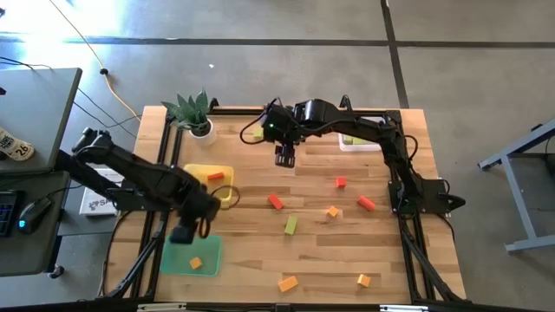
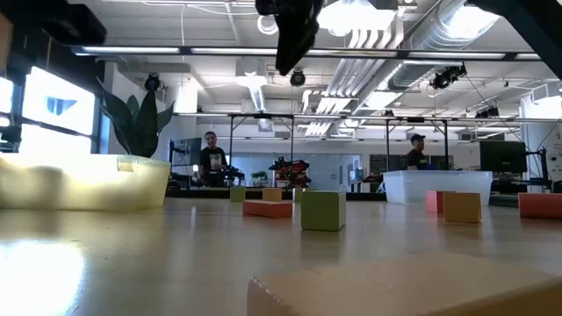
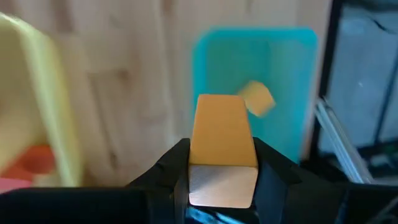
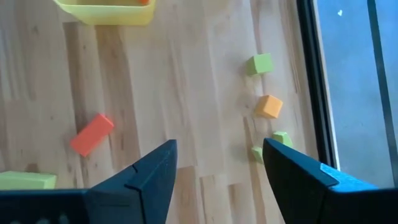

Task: Sort & place blocks by color
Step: Put the yellow block into the green bin

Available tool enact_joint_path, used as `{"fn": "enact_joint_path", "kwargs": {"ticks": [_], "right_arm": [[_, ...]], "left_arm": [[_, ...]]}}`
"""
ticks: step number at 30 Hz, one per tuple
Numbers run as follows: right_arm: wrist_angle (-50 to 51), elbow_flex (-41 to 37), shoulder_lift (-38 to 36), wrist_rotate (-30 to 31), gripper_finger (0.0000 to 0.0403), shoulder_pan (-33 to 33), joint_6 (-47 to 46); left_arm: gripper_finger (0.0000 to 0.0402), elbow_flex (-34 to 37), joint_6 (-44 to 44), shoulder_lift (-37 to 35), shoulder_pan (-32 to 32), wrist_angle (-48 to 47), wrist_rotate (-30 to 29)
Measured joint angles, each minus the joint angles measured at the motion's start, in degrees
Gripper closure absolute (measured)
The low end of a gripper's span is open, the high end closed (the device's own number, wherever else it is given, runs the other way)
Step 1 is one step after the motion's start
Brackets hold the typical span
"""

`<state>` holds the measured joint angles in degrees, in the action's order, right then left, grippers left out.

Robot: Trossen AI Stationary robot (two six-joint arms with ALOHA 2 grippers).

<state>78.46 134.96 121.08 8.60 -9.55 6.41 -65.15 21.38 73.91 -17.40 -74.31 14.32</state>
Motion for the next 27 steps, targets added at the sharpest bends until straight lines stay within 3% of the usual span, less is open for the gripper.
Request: {"fn": "enact_joint_path", "kwargs": {"ticks": [9,14,19,27], "right_arm": [[0.1,0.0,0.0,0.0,0.0179,-2.2,-0.3],[0.1,0.0,0.0,-0.1,0.0179,-2.9,-0.3],[0.4,0.0,0.0,-0.1,0.0179,-3.4,0.0],[2.9,0.0,0.0,-0.2,0.0179,-4.1,0.1]], "left_arm": [[0.0298,3.4,7.2,0.0,-8.5,0.8,10.8],[0.0286,6.0,9.3,0.0,-12.5,3.6,11.0],[0.0276,8.3,11.6,0.0,-14.2,9.8,10.9],[0.0273,8.9,11.7,0.0,-14.9,11.6,10.3]]}}
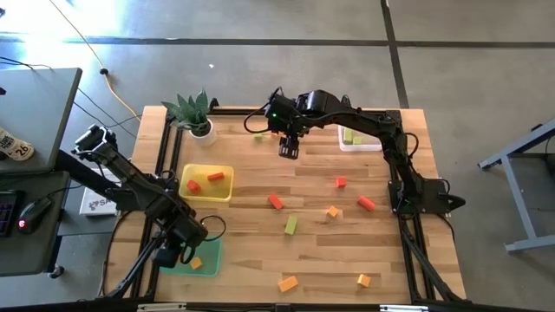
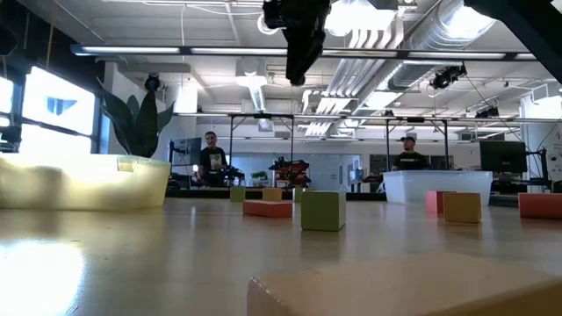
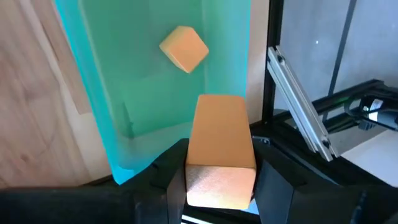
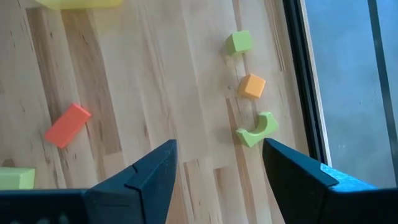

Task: Sort & place blocks by color
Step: Put the yellow block into the green bin, then put the green block into the white bin

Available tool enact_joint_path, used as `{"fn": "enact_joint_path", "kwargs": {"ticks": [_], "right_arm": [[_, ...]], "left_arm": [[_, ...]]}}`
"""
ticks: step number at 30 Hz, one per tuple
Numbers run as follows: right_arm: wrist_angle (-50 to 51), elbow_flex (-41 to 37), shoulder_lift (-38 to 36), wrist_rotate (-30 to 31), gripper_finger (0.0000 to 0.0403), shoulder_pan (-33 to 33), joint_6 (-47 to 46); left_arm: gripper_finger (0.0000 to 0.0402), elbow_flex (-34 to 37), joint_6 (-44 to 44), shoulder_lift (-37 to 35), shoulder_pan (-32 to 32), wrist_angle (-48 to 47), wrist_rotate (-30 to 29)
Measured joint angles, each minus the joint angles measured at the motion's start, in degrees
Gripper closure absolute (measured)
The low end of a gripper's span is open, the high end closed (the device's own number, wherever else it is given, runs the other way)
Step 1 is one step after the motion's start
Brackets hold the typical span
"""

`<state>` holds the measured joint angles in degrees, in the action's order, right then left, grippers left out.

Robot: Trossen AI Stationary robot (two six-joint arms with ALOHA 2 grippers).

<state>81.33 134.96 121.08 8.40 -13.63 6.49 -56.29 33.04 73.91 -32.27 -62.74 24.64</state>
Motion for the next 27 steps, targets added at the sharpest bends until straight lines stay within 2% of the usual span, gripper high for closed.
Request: {"fn": "enact_joint_path", "kwargs": {"ticks": [15,22,27], "right_arm": [[1.2,0.0,0.0,0.2,0.0179,-1.7,0.1],[1.1,0.0,0.0,-0.6,0.0179,-6.1,2.1],[-1.5,0.0,0.0,-5.0,0.0179,-10.7,3.0]], "left_arm": [[0.0209,0.0,0.6,0.0,0.0,-0.1,0.2],[0.0209,0.0,0.9,0.0,1.4,-0.2,0.4],[0.0209,0.0,0.9,0.0,3.8,-0.2,0.4]]}}
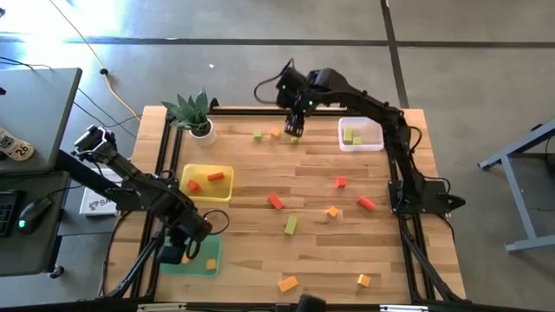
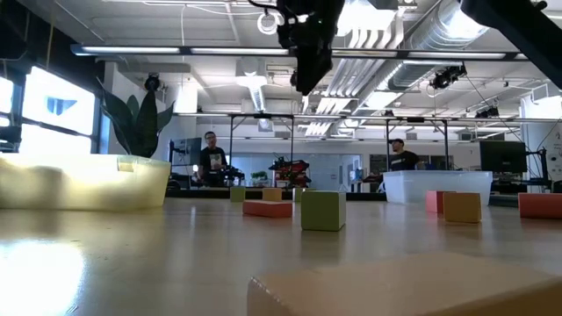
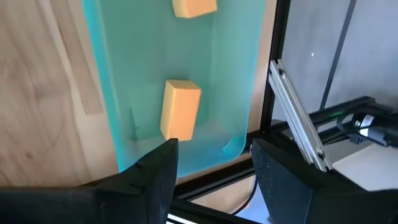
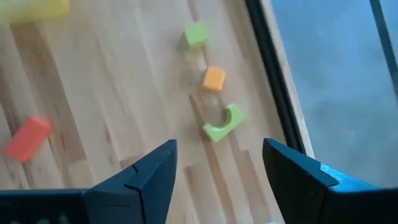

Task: Sort & place blocks by color
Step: Put the green block into the white bin

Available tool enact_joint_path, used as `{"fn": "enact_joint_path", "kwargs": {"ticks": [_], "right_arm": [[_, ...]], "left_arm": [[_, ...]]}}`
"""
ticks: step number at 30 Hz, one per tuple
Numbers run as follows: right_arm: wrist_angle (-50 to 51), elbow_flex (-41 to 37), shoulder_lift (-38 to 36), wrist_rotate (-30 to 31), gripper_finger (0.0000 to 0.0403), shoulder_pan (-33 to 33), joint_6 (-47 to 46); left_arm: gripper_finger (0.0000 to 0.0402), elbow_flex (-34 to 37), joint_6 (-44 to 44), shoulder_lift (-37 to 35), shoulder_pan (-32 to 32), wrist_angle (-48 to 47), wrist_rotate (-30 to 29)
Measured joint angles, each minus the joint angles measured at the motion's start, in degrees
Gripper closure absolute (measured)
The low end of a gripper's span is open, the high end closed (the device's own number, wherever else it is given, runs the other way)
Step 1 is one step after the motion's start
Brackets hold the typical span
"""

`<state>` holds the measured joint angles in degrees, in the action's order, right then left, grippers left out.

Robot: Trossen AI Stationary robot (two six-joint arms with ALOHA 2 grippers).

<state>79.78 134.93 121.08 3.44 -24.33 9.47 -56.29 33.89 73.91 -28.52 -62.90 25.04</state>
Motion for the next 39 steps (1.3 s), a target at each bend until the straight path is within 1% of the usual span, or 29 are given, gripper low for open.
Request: {"fn": "enact_joint_path", "kwargs": {"ticks": [4,9,14,18,24,28,30,35,39], "right_arm": [[-3.7,-0.2,0.0,-3.8,0.0179,-4.1,-1.1],[-9.2,-4.2,0.0,-7.1,0.0179,-8.3,-5.6],[-14.7,-11.0,0.1,-7.2,0.0179,-11.0,-8.4],[-19.1,-16.7,0.1,-7.4,0.0179,-12.3,-11.1],[-27.0,-25.3,0.1,-7.4,0.0179,-13.2,-16.5],[-30.8,-29.6,0.1,-7.4,0.0179,-13.2,-18.7],[-32.8,-31.4,0.1,-7.4,0.0179,-13.2,-20.2],[-37.1,-35.7,0.1,-8.0,0.0179,-12.4,-24.7],[-38.6,-38.3,0.1,-8.0,0.0179,-11.1,-27.6]], "left_arm": [[0.0209,0.0,-0.4,-0.6,2.2,0.0,-0.1],[0.0209,0.0,-0.5,-3.5,5.9,0.0,-0.9],[0.0209,0.0,-0.3,-7.5,11.0,0.0,-7.2],[0.0209,0.0,-0.1,-10.3,16.2,0.1,-15.5],[0.0209,0.0,-2.0,-12.3,23.7,1.1,-32.6],[0.0209,0.0,-3.0,-12.4,28.7,4.3,-43.6],[0.0209,0.0,-3.3,-12.4,31.1,6.2,-48.1],[0.0209,0.0,-7.1,-12.4,37.4,13.3,-55.5],[0.0209,0.0,-9.9,-12.4,42.4,21.2,-58.6]]}}
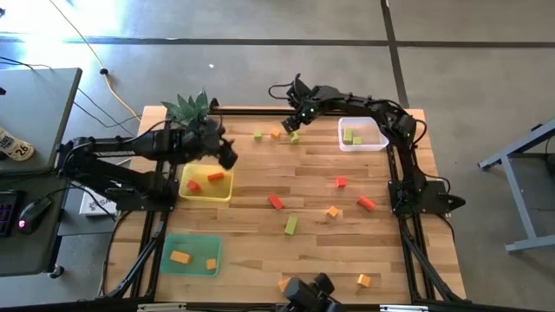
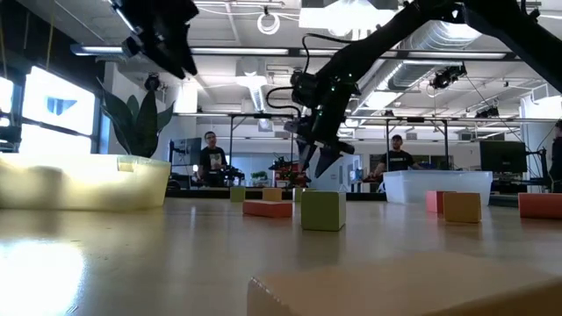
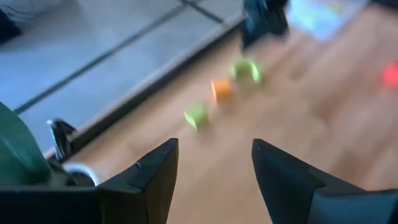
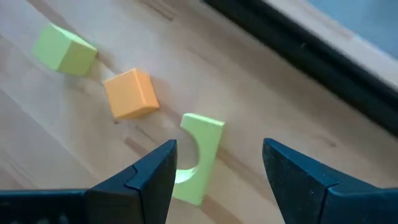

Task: Sort & place blocks by color
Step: Put the green block into the white bin

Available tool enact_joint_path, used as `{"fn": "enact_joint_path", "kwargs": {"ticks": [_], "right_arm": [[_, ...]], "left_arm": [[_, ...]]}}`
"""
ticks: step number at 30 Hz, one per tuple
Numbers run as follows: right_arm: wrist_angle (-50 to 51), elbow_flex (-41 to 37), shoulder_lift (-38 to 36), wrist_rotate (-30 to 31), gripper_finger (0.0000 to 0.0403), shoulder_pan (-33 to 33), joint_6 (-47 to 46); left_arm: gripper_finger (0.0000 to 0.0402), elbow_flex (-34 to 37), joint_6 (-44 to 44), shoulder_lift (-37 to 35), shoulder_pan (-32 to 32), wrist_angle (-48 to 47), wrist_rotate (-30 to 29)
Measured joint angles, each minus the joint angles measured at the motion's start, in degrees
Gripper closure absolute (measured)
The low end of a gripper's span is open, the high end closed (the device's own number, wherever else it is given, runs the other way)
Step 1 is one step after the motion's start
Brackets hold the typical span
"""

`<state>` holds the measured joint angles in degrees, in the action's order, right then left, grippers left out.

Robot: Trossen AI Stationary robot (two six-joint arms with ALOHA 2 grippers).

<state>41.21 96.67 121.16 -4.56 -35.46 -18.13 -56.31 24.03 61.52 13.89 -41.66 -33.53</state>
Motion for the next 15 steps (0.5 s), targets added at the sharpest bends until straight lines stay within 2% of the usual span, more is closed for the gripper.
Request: {"fn": "enact_joint_path", "kwargs": {"ticks": [7,10,15], "right_arm": [[-2.9,-3.2,0.0,2.4,0.0179,2.4,-5.0],[-3.0,-3.7,0.0,5.8,0.0179,3.1,-6.2],[-4.1,-3.9,0.7,6.2,0.0179,3.5,-8.5]], "left_arm": [[0.0209,0.0,-3.7,0.0,6.5,11.4,-0.3],[0.0209,0.0,-5.9,0.0,8.3,15.0,-0.3],[0.0209,0.0,-9.3,0.0,10.0,18.8,-0.2]]}}
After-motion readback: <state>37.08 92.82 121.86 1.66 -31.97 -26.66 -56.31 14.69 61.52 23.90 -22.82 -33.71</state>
